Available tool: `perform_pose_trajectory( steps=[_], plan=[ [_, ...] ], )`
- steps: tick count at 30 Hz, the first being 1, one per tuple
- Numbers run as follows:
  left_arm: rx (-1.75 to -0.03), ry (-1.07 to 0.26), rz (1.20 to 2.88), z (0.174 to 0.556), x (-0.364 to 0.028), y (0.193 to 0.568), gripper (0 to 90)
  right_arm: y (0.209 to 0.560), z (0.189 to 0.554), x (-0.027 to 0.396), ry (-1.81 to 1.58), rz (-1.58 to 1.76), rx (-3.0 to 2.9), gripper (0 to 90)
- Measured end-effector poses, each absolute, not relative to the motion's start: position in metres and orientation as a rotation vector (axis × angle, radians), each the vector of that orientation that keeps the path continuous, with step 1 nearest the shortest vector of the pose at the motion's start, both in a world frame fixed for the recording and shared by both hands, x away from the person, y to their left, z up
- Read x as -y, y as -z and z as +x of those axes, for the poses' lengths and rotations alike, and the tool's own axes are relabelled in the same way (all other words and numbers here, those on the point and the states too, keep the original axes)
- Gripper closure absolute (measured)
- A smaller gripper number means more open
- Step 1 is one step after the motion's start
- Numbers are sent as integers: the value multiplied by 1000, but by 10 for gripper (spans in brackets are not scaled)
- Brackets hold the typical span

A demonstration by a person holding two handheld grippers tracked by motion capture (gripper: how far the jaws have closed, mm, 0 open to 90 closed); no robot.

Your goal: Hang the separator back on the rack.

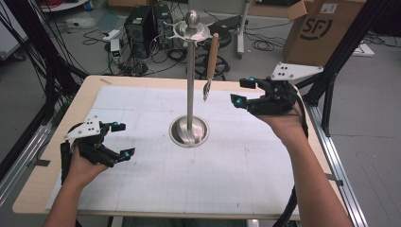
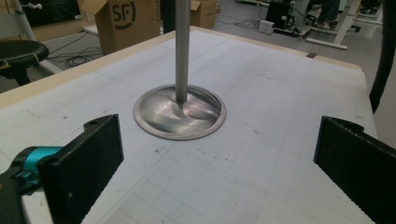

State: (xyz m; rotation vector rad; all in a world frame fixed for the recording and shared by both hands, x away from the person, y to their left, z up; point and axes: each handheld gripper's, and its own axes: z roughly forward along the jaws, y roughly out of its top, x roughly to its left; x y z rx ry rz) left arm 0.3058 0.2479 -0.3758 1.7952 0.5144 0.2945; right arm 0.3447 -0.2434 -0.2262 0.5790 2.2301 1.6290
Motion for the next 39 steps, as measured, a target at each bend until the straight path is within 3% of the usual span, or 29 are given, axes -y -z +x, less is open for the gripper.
perform_pose_trajectory(
  steps=[39],
  plan=[
    [-525, -249, 1839, 311, -236, 390, 21, 383, 308, 281, -1561, 908, -2202, 199]
  ],
)
